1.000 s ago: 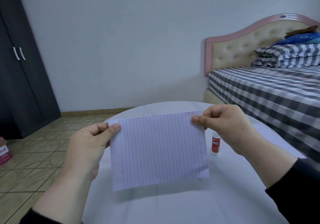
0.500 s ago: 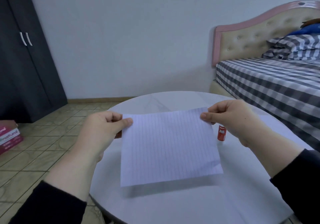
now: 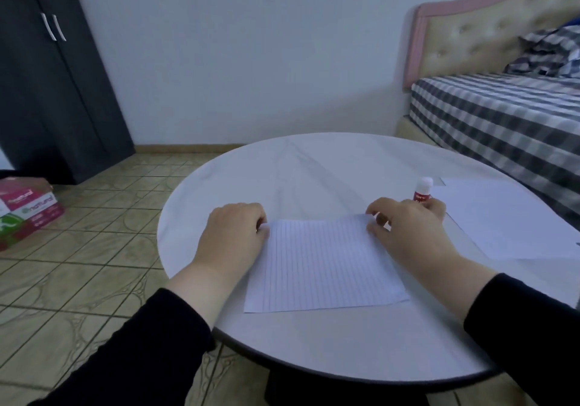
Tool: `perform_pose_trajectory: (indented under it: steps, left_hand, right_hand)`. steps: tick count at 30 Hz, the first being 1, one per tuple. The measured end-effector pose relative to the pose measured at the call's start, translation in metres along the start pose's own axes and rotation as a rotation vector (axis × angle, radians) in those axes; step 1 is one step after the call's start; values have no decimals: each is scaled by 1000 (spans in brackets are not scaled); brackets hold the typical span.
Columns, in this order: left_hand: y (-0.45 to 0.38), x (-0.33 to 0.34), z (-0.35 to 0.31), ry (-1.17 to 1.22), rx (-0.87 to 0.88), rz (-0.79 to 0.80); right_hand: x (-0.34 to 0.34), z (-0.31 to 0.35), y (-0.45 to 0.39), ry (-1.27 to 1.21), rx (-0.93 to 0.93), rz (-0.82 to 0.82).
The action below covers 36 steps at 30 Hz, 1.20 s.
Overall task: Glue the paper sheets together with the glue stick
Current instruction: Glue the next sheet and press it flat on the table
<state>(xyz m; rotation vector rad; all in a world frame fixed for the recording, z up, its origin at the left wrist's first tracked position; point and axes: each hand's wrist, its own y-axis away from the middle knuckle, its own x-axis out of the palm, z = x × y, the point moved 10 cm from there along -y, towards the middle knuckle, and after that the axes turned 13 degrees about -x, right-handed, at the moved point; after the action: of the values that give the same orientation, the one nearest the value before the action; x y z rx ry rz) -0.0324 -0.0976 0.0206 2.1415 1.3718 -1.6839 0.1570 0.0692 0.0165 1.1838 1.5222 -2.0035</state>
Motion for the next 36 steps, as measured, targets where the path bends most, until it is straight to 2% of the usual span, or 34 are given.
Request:
perform_pose_trajectory:
  steps: [4,7,11,14,16,18,22,24,36]
  left_hand:
    - [11,23,-7,-98,174,95]
    - [11,37,-6,-190,283,145]
    - [9,43,7,-153,292,130]
    - [10,42,7,-176,255,139]
    - [13,47,-1,-239,235,211]
    - [21,52,-18,-258,259,305]
    - [50,72,-51,-24,219,577]
    - [60,84,-61,-32,235,639]
    - [56,87,-70,-44,246,669]
  right_hand:
    - [21,14,6,129,-258,85]
    - [34,6,7,157,-269,187]
    - [44,1,10,94,-237,289]
    - [39,-3,9,59,-184,256]
    - [35,-3,11,36,-183,235]
    - [38,0,13,46,-201,307]
    - [47,-1,17,35,-178,485]
    - [48,-2,20,18,-178,531]
    - [45,-14,65,-103,-210,823]
